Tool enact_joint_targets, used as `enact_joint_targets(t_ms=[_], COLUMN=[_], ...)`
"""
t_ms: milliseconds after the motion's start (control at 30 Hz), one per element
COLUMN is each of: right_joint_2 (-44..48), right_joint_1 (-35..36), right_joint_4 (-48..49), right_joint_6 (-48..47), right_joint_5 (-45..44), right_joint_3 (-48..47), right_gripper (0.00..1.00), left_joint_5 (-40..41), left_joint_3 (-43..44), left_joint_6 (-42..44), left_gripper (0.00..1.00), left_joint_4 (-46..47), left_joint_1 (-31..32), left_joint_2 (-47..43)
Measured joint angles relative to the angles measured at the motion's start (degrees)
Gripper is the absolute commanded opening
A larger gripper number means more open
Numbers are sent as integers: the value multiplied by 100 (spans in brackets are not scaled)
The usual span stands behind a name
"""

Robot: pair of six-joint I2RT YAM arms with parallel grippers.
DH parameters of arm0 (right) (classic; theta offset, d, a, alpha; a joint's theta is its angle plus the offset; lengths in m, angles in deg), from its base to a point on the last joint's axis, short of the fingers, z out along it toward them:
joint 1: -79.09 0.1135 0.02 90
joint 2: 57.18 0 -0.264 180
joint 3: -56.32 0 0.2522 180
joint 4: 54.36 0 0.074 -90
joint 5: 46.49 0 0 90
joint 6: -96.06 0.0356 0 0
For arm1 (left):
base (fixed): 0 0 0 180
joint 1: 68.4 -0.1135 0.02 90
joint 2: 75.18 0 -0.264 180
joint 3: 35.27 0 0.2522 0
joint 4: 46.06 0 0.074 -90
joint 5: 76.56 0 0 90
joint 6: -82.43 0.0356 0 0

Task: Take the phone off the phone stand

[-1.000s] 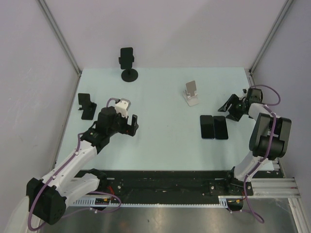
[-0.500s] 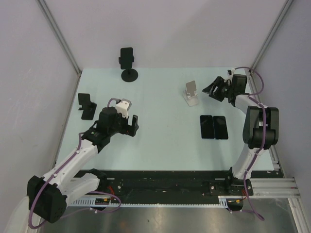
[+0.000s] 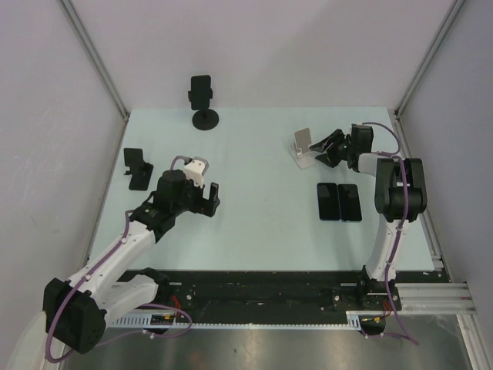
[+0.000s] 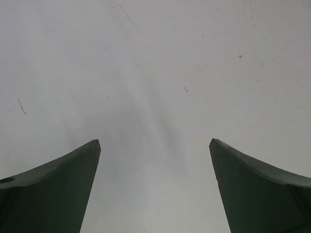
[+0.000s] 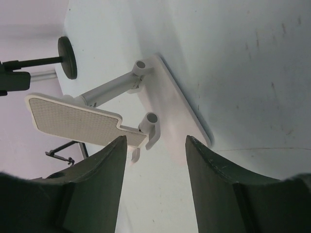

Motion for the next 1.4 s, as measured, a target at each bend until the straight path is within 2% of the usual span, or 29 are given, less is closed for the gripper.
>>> enact_joint_targets(t_ms=[267, 567, 667, 867, 1067, 1400], right_joint_2=[-103, -201, -201, -186, -59, 664], right_joint_1=[109, 109, 109, 166, 326, 879], right_joint_4=[205, 313, 310, 304, 170, 417], right_joint_6=[437, 682, 688, 706, 719, 1250], right_joint_5=[-243, -413, -470, -514, -667, -691], right_joint_3=[-15, -39, -39, -90, -83, 636], right_gripper=[50, 38, 32, 13, 1, 0], left_joint_5=[17, 55, 57, 24, -212, -702], left_joint_3=[0, 0, 0, 0, 2, 317], left_joint_6=[0, 4, 4, -4, -118, -732], left_gripper=[100, 100, 100, 100, 100, 100], left_joint_4=[0, 0, 0, 0, 0, -26], left_joint_1=[0, 0, 0, 0, 7, 11], left_joint_2=[7, 7, 7, 7, 22, 175])
